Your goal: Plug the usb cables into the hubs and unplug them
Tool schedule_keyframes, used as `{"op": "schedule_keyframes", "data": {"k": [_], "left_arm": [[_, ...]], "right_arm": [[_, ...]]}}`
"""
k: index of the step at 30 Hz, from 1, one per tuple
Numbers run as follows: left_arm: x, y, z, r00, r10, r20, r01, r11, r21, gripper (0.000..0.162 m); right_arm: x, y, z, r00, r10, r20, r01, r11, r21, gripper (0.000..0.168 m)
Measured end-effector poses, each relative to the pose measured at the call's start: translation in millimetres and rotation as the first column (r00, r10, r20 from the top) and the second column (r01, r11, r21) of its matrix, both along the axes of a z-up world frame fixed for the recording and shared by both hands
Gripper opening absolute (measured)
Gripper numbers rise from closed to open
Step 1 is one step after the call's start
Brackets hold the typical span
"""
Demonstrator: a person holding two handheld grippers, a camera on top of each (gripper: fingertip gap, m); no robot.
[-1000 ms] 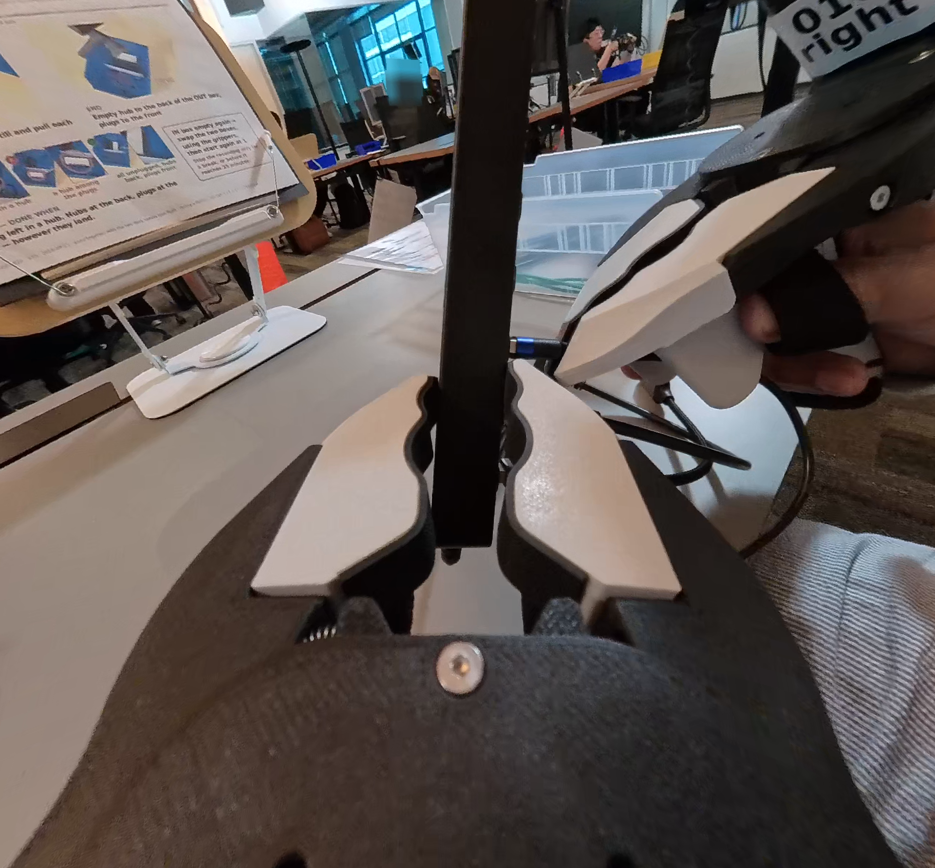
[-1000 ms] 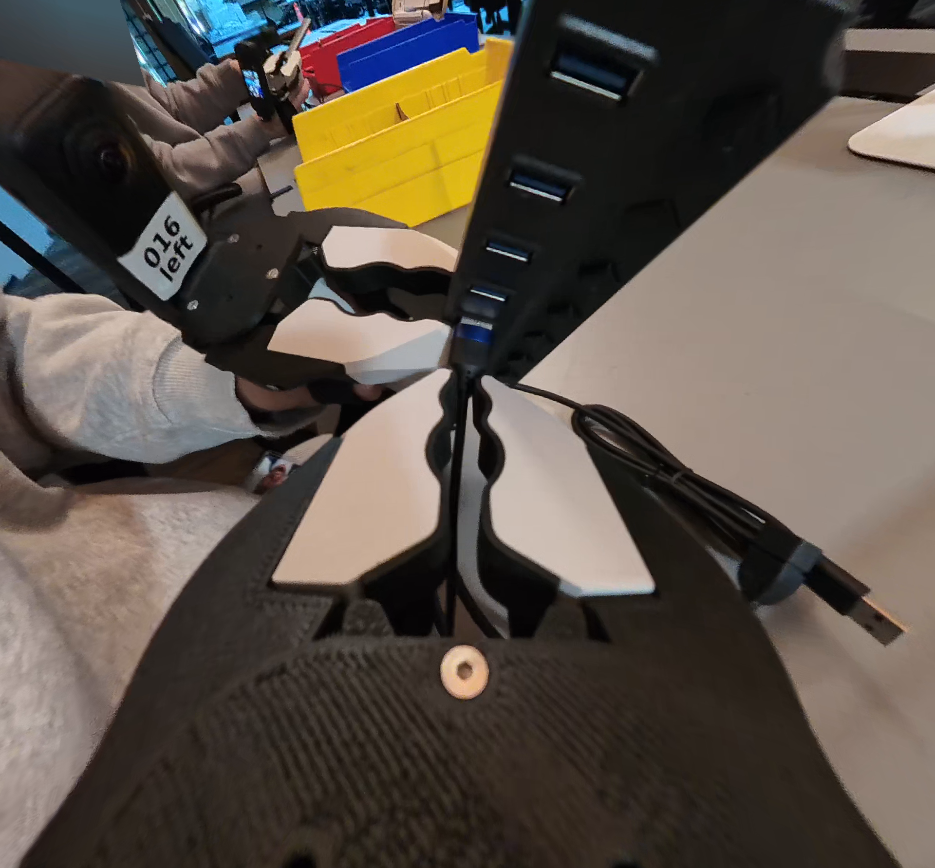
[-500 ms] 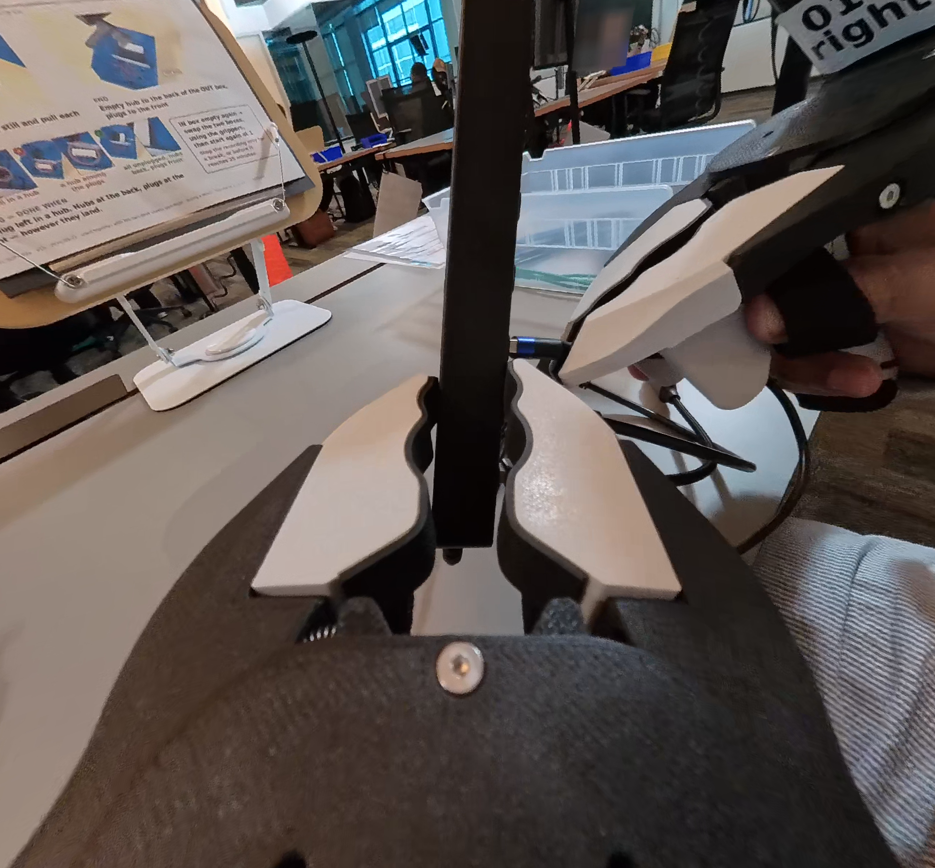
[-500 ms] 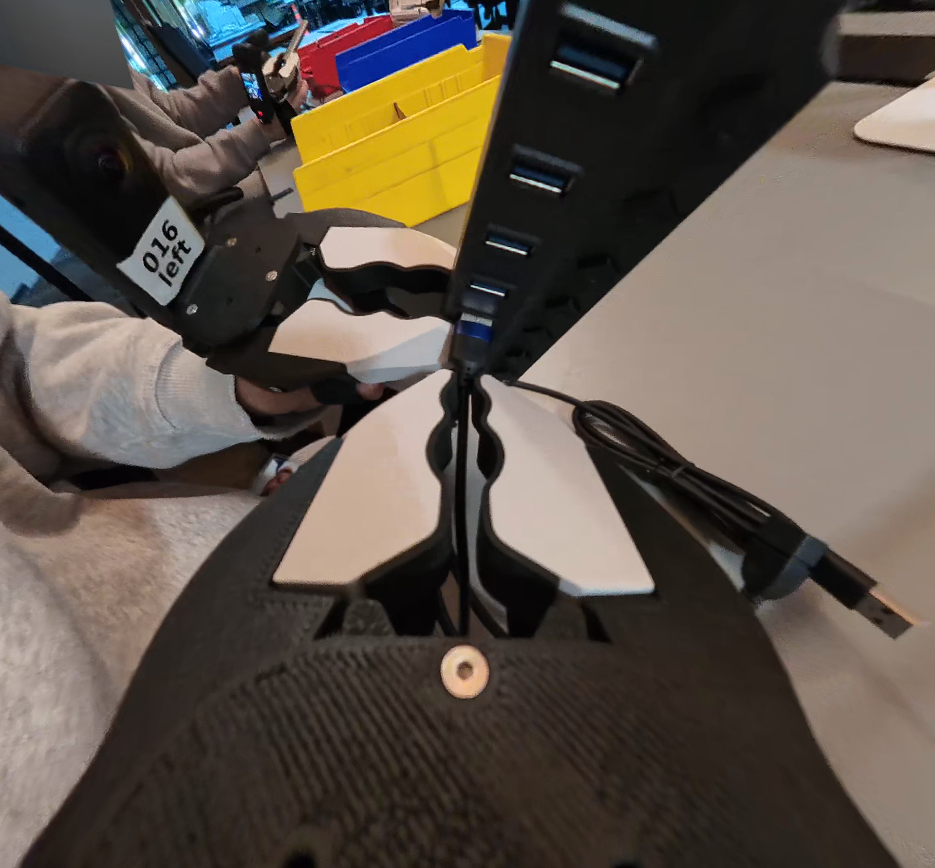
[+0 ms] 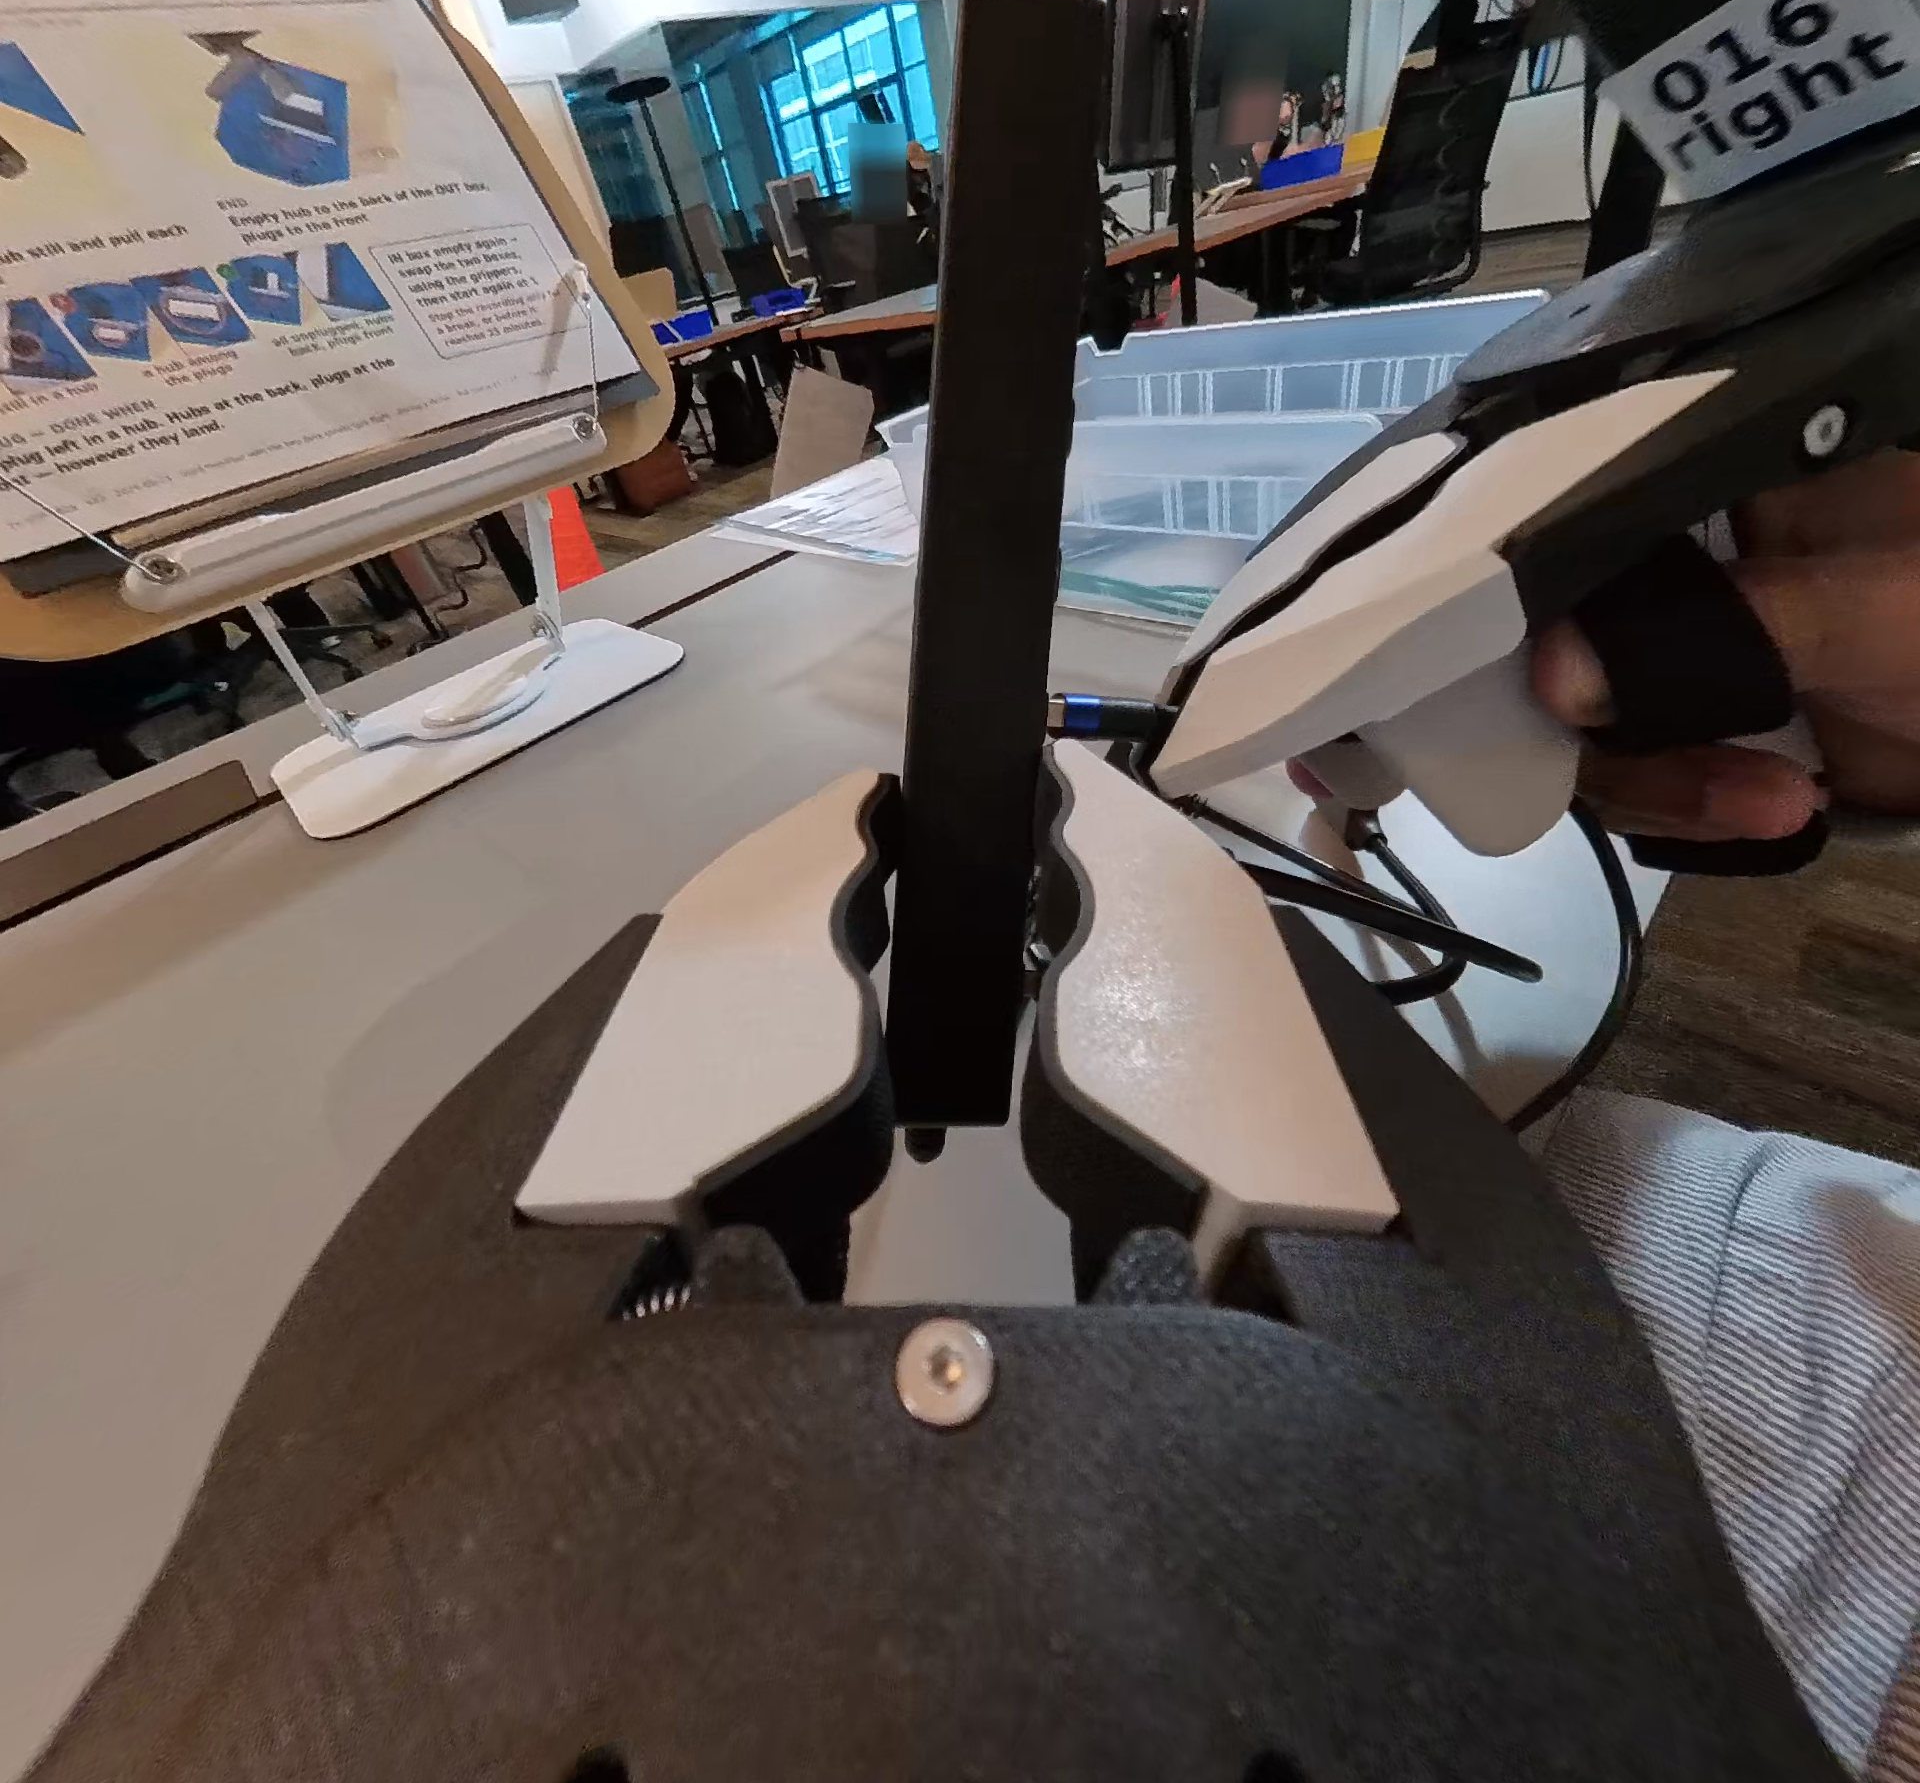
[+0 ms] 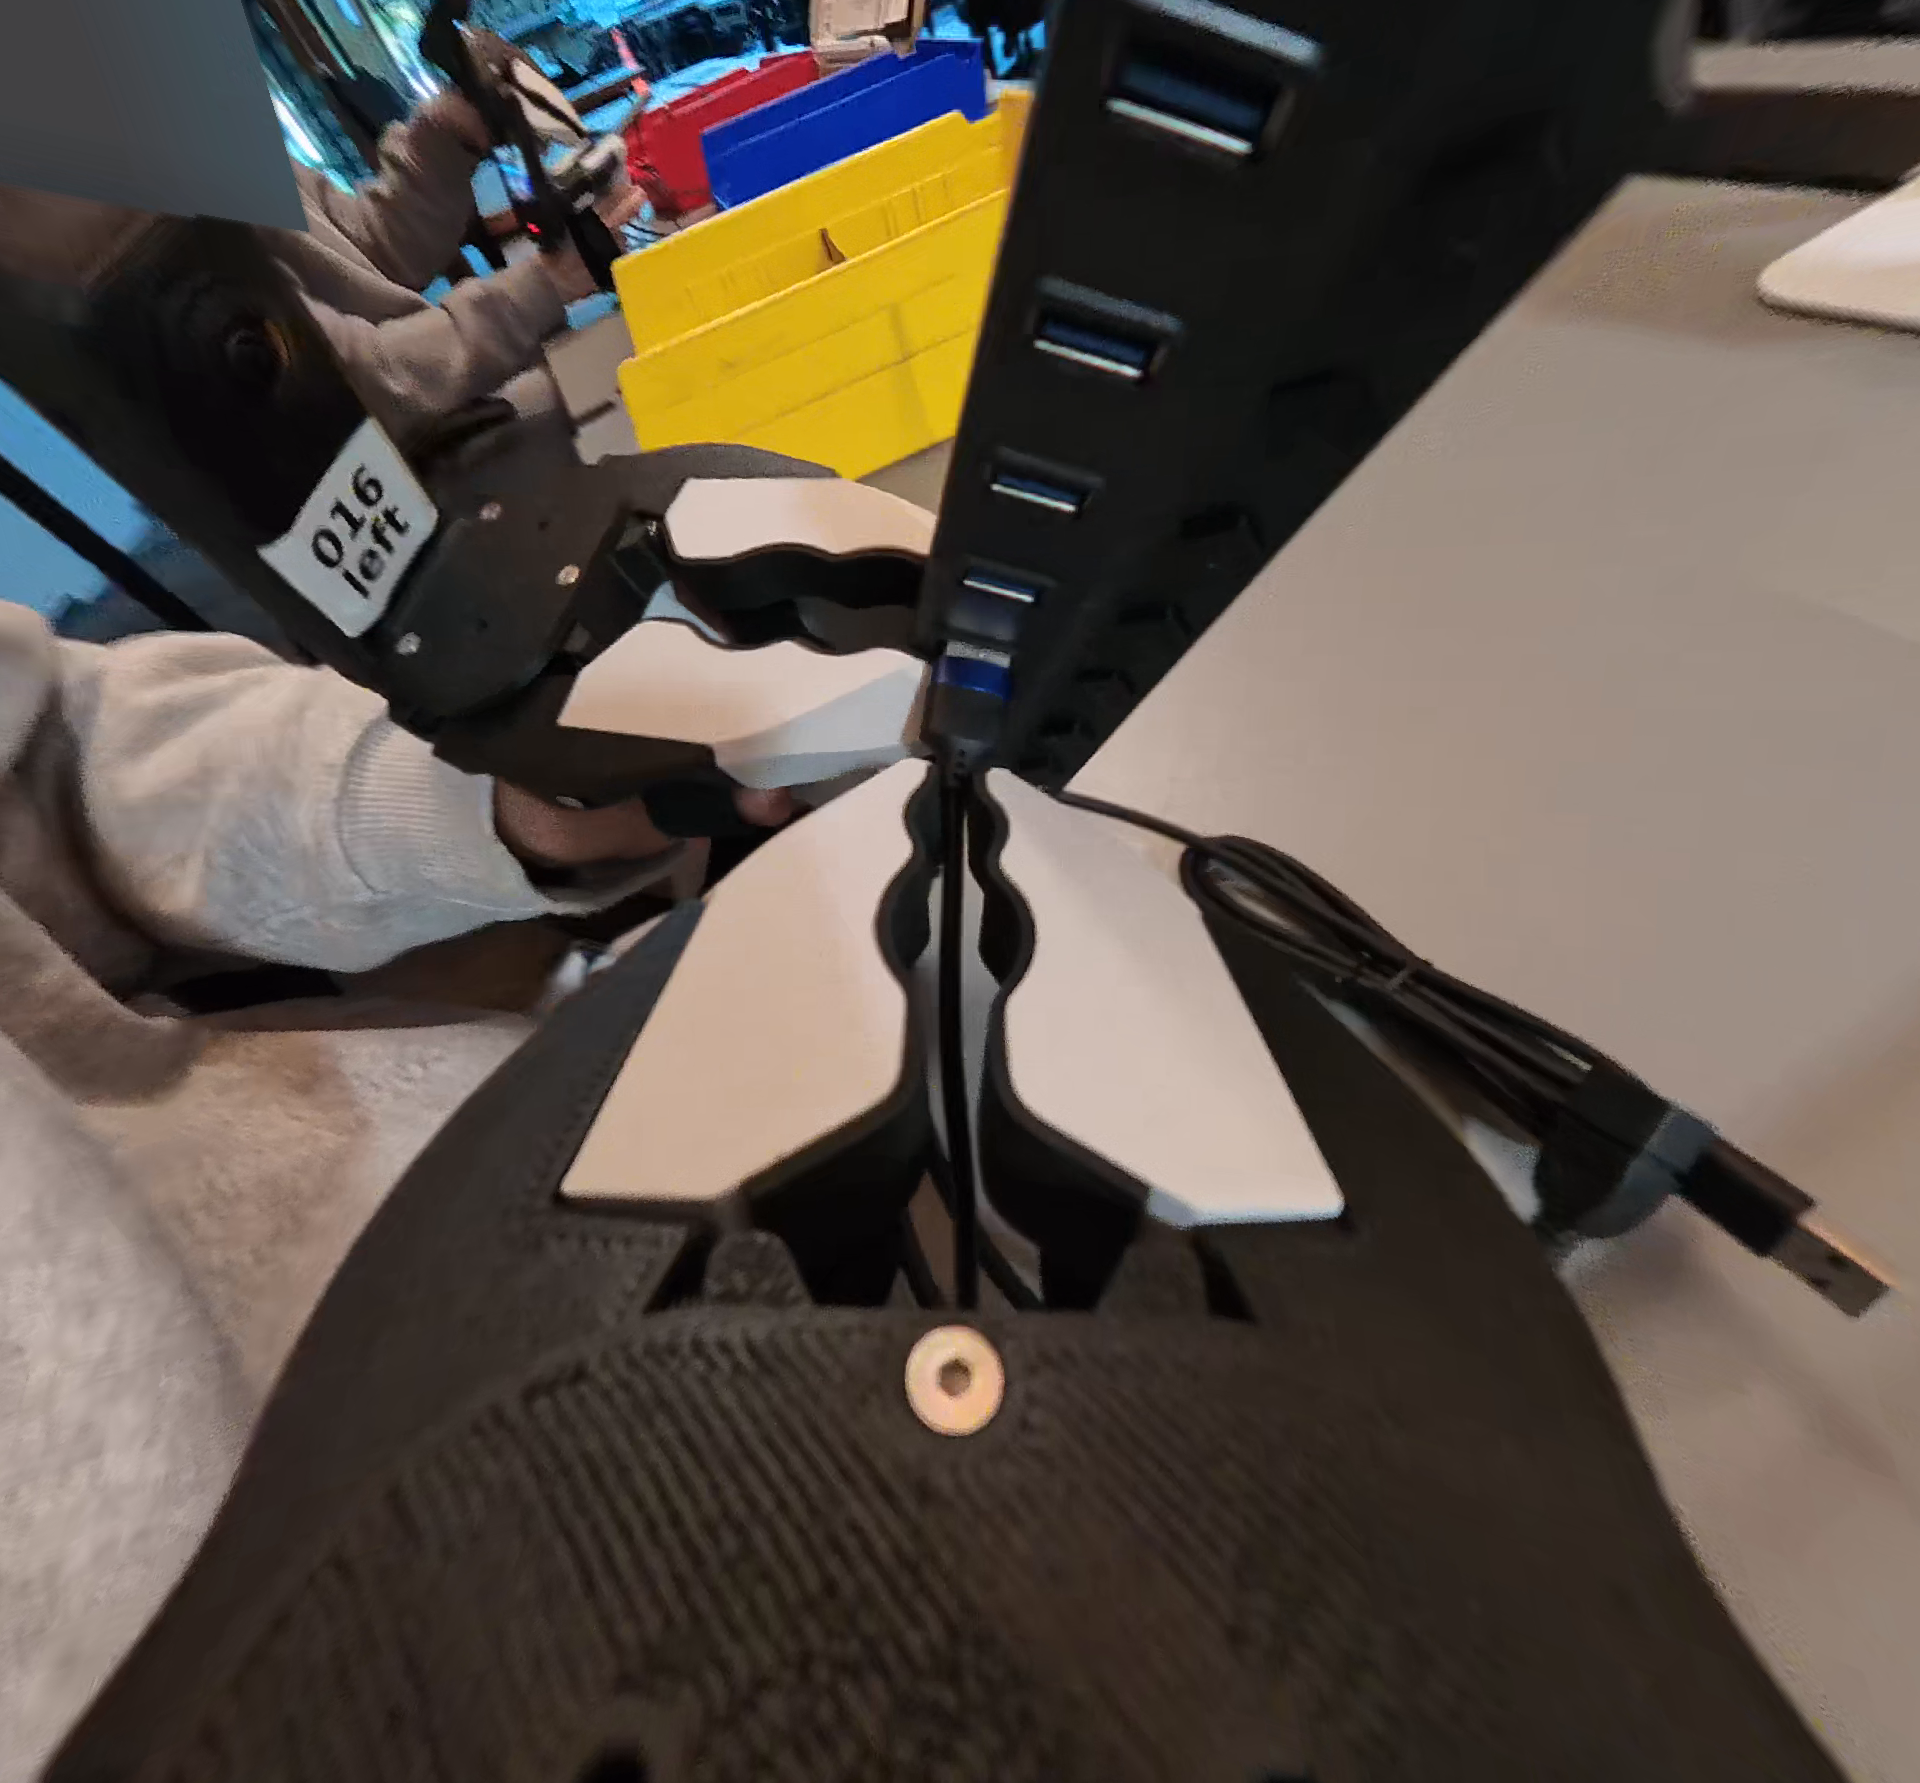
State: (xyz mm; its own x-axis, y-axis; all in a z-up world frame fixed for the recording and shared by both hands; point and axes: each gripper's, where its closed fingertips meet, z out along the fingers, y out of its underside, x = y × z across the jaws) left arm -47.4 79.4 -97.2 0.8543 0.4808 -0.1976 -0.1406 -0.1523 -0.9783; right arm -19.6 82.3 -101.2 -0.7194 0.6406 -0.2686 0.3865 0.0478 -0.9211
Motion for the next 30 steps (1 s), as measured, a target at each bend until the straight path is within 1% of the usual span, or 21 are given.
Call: {"op": "schedule_keyframes", "data": {"k": [1,3,8,9,11,13,16,19,21,27,30], "left_arm": [[-0.2,0.2,-0.5,1.0,0.004,0.0,-0.004,1.0,-0.006,0.027],[-0.1,0.9,-2.9,1.0,-0.001,0.018,0.001,1.0,-0.008,0.027],[0.3,0.1,-1.2,1.0,0.001,0.028,-0.001,1.0,0.004,0.027],[1.5,-0.5,0.7,1.0,0.003,0.022,-0.003,1.0,0.009,0.027],[3.1,-1.5,6.2,1.0,0.008,-0.013,-0.007,1.0,0.01,0.027],[1.6,-0.8,3.3,1.0,0.012,-0.007,-0.012,1.0,-0.006,0.027],[0.8,-0.6,-0.1,1.0,0.009,0.022,-0.009,1.0,-0.004,0.027],[1.5,-1.5,3.2,1.0,0.013,0.021,-0.013,1.0,0.014,0.027],[2.5,-1.2,3.7,1.0,0.008,0.015,-0.008,1.0,0.015,0.027],[0.7,-1.1,2.1,1.0,0.01,0.026,-0.01,1.0,0.012,0.027],[1.5,-0.4,3.3,1.0,0.0,0.013,0.0,1.0,0.01,0.027]], "right_arm": [[0.1,0.1,-0.3,1.0,0.009,0.029,-0.008,1.0,-0.028,0.005],[0.5,0.5,-2.2,0.999,0.008,0.045,-0.007,0.999,-0.033,0.005],[2.1,-1.5,0.7,0.999,-0.02,-0.03,0.021,0.998,0.055,0.005],[2.9,-1.8,1.7,0.999,-0.01,-0.031,0.011,0.999,0.043,0.005],[3.7,-1.2,5.1,1.0,0.022,-0.006,-0.022,0.999,-0.025,0.005],[2.3,-0.2,2.8,0.999,0.03,0.025,-0.029,0.998,-0.055,0.005],[1.6,-0.2,0.3,1.0,0.018,0.02,-0.017,0.999,-0.032,0.005],[4.3,-3.0,4.6,0.999,0.002,-0.045,0.0,0.999,0.035,0.005],[5.6,-3.1,5.3,0.998,0.002,-0.055,0.001,0.999,0.045,0.005],[3.5,-1.0,3.4,0.999,0.031,0.042,-0.028,0.997,-0.069,0.005],[4.4,-0.5,4.1,0.992,0.074,0.102,-0.057,0.985,-0.163,0.005]]}}
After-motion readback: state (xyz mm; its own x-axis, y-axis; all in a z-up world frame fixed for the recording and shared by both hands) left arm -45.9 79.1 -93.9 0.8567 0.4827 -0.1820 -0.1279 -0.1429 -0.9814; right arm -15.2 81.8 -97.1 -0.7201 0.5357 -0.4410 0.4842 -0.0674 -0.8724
